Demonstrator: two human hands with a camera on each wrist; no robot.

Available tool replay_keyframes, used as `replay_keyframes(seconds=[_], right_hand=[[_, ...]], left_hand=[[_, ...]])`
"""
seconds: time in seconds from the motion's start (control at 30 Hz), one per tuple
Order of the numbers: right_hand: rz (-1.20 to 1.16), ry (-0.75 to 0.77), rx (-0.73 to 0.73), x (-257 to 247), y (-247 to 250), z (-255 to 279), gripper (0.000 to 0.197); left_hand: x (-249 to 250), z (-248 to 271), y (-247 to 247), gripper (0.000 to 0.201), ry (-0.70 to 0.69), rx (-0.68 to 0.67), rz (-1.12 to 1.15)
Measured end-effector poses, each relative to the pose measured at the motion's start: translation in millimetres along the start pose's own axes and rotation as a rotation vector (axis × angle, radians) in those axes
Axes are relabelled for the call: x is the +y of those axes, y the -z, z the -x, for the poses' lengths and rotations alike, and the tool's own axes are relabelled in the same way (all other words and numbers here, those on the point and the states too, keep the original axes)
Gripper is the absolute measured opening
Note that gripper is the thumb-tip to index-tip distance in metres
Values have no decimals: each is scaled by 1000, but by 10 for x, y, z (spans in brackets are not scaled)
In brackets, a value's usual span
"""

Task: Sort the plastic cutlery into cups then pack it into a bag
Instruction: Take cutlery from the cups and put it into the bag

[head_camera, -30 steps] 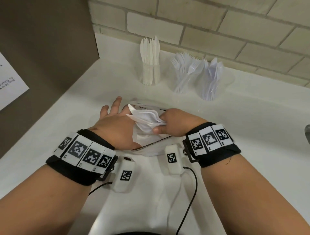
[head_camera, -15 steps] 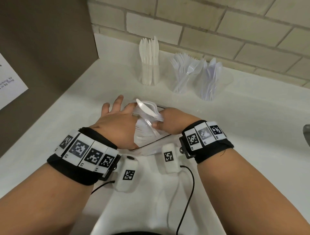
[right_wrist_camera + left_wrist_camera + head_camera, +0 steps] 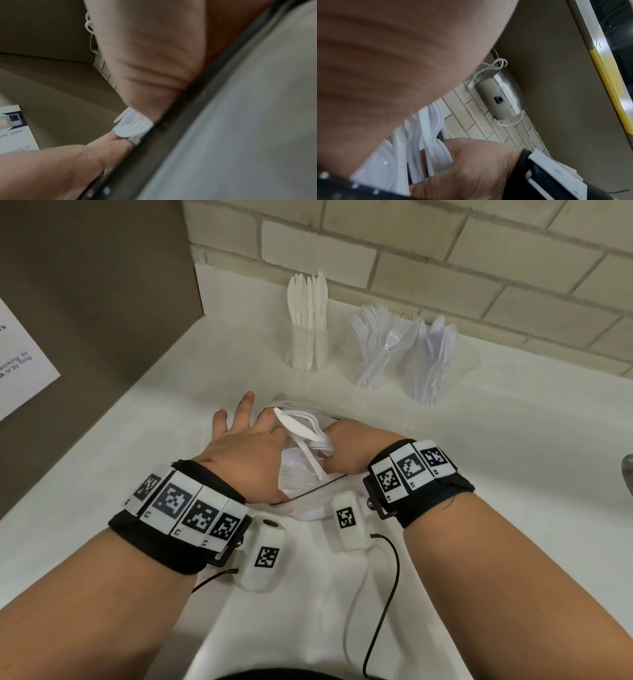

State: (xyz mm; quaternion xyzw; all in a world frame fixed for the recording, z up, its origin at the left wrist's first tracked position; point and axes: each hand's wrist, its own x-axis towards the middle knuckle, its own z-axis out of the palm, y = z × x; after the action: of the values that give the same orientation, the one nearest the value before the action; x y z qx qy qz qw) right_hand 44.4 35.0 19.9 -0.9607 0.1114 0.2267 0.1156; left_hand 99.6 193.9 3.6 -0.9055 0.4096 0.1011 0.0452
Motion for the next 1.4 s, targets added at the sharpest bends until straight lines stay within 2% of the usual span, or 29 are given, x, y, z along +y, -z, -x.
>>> replay_keyframes(seconds=[0.07,0.17,0.27,0.33,0.37,0.47,0.53,0.6,0.77,0.83,0.9,0.97,1.03,1.1,1.17,1.23,1.3,1.33,1.37,1.4], right_hand=[[1,4,-22,1,-13,3,12],[-35,11,-20,8,-27,27,8],[-64,13,44,46,7,99,8],[-118,13,102,83,33,147,10],[-147,20,132,96,39,167,17],[-176,49,162,97,53,219,30],[-153,40,150,92,60,252,27],[-173,35,157,100,79,272,20],[-392,111,177,165,117,360,15],[-470,131,153,175,128,424,11],[-569,140,175,195,123,441,5],[-679,135,261,203,108,421,16],[-791,131,343,186,97,388,23],[-881,147,402,155,76,361,23],[-1026,160,486,119,54,346,22],[-1241,184,568,88,63,342,21],[-1472,241,607,67,131,352,18],[-1560,275,618,54,193,367,16],[-1618,307,627,38,265,387,14],[-1656,337,637,9,347,413,13]], left_hand=[[6,7,1,94,-8,19,18],[1,45,66,73,-32,8,32],[-62,72,170,61,-44,-15,20],[-109,70,223,58,-25,22,41],[-122,73,246,54,-14,62,79],[-107,83,278,61,-27,163,275],[-72,87,276,69,-41,159,362],[-67,79,265,73,-57,134,327],[-105,70,326,51,-56,59,126],[-97,68,337,54,-50,39,101],[-105,59,312,62,-42,70,167],[-105,69,281,64,-59,86,239],[-89,76,249,60,-92,38,226],[-50,87,225,58,-109,0,164],[-30,89,244,51,-94,53,187],[-18,77,294,33,-103,227,377],[12,75,352,13,-98,452,756],[33,78,386,14,-69,518,1004],[55,76,422,20,-38,518,1294],[84,82,469,26,-14,444,1595]])
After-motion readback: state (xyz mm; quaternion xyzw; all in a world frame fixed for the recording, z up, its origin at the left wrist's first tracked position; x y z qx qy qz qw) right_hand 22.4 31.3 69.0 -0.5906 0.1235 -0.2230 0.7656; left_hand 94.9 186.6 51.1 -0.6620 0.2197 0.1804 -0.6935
